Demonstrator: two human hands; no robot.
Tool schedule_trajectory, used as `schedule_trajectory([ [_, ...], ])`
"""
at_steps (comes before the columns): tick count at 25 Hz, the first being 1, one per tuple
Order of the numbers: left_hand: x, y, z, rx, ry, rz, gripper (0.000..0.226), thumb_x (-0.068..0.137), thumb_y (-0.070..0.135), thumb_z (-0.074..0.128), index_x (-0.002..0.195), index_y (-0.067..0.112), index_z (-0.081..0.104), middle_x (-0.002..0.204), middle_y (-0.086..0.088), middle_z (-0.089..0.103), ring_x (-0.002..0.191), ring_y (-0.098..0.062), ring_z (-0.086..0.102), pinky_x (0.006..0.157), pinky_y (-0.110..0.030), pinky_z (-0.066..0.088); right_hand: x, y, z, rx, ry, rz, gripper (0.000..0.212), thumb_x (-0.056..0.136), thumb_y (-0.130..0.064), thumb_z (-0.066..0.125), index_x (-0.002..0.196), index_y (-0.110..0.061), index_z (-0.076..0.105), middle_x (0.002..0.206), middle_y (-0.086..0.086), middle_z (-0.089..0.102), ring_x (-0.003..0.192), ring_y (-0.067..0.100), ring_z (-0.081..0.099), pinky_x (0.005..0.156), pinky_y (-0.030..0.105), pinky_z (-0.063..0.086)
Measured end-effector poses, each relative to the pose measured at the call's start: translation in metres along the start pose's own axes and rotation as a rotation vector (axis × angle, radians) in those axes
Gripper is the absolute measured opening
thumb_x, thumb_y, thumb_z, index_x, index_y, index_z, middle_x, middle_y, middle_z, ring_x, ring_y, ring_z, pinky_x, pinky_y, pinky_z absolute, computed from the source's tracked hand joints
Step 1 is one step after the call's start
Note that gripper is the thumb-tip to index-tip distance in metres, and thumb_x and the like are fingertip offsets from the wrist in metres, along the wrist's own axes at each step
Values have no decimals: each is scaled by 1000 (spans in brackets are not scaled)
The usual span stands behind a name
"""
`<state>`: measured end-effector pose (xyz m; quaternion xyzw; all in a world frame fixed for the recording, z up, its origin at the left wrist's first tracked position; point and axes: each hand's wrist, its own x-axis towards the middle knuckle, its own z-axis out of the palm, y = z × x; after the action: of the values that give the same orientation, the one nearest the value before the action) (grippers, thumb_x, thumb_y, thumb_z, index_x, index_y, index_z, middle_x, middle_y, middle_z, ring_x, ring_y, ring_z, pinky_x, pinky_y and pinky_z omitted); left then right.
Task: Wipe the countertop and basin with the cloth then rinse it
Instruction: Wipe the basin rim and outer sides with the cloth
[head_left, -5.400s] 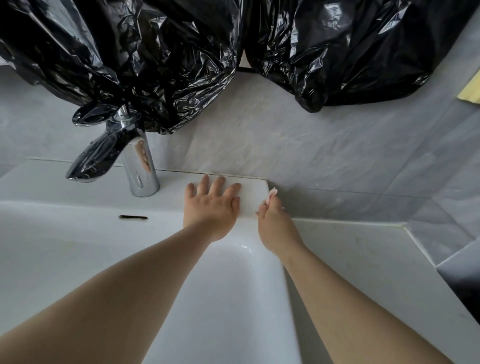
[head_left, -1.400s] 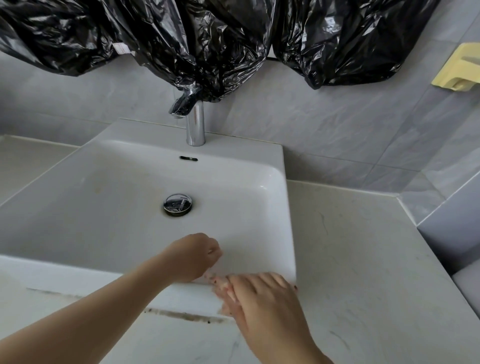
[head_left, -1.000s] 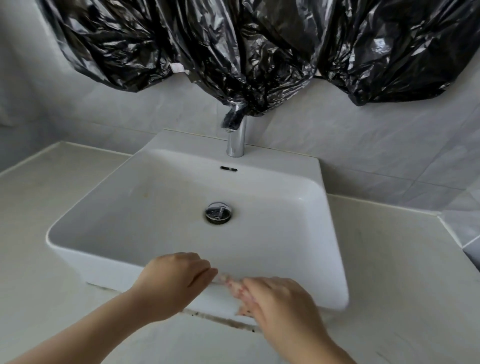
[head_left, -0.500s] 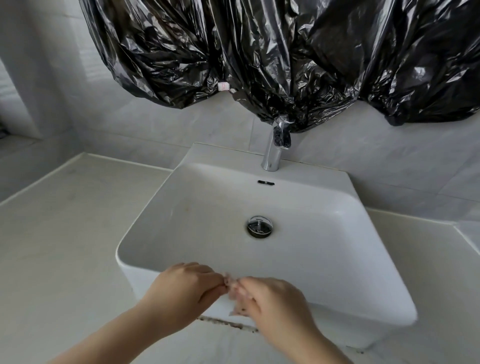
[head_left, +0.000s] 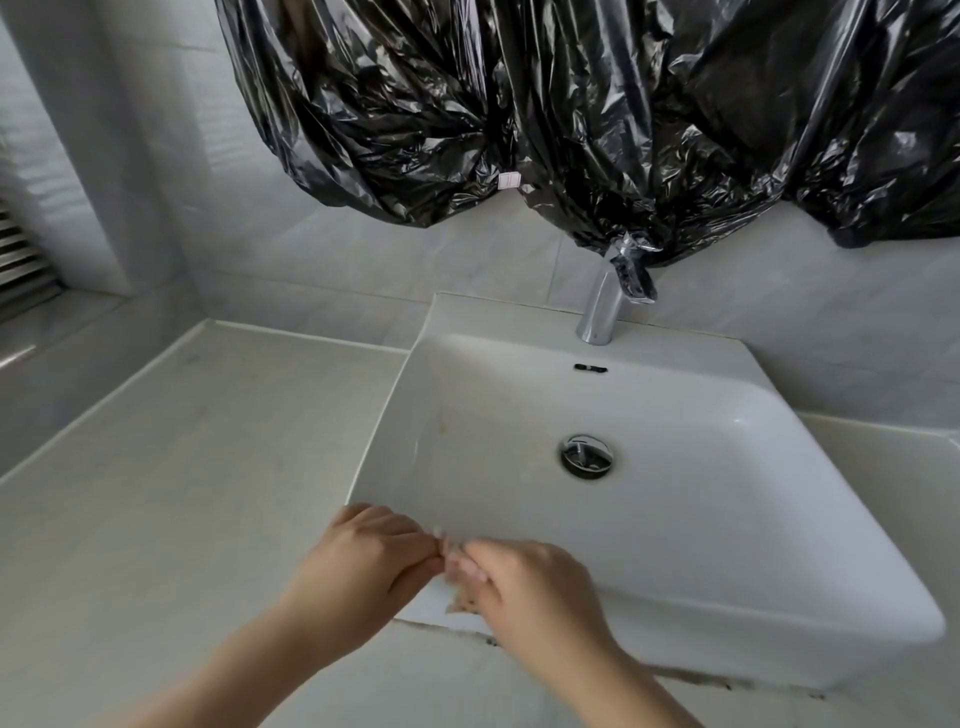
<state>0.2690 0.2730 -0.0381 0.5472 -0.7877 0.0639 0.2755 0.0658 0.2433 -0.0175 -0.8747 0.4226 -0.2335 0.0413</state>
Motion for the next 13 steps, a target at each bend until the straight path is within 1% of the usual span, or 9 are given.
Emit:
schedule_trajectory([
  [1,-3,-4,-2,-2,10,-12,41,92,49,35,73,33,67,66,19,61,63,-7,54,71,-19,33,7,-7,3,-27,22,-4,26,70,-47,34,80,-26,43,62,-7,64,56,19,60,46,24,25],
  [2,-6,-9,-5,-11,25,-25,43,93,51,33,73,33,68,66,19,61,65,-6,52,73,-19,34,6,-7,-4,-24,-47,7,31,70,-49,31,83,-27,48,68,-8,66,61,17,62,47,25,28],
  [4,-13,-18,-12,-61,49,-52,47,95,53,31,80,32,71,73,20,62,73,-3,50,76,-19,37,-8,6,-23,11,-190,92,55,68,-59,21,101,-32,55,92,-12,69,83,10,64,62,27,43],
  [5,-16,-19,-13,-97,57,-67,47,95,52,32,83,30,72,76,17,62,77,-3,49,77,-17,38,-17,19,-36,18,-212,146,56,69,-60,18,106,-35,52,97,-13,68,89,9,63,69,26,44],
  [7,-19,-18,-12,-137,100,-105,48,94,52,35,84,26,74,83,11,60,86,-4,49,79,-8,36,-26,34,-45,-18,-154,162,46,73,-57,18,106,-35,41,96,-9,67,89,12,61,68,28,41],
  [9,-21,-12,-10,-154,133,-143,50,93,53,35,81,24,74,94,9,55,96,-7,49,86,-4,32,-10,11,-31,-20,-151,140,52,69,-60,17,94,-27,48,87,-8,69,80,14,62,58,29,36],
  [10,-22,-11,-10,-165,142,-154,51,93,54,36,80,23,74,99,8,53,101,-8,48,90,-2,29,-1,-2,-15,-40,-182,118,51,69,-60,22,82,-22,55,75,-8,69,68,14,63,50,27,29],
  [12,-24,-12,-12,-202,130,-192,53,91,58,36,77,23,74,107,8,53,105,-7,50,92,0,27,16,-30,10,-39,-76,28,33,73,-51,45,60,-21,53,49,-6,60,42,17,54,42,23,15],
  [13,-26,-14,-13,-235,119,-229,52,88,62,38,76,26,73,110,12,53,105,-2,52,90,1,29,21,-38,15,-37,-50,-18,29,70,-46,55,56,-21,50,44,-6,56,36,17,50,42,21,13],
])
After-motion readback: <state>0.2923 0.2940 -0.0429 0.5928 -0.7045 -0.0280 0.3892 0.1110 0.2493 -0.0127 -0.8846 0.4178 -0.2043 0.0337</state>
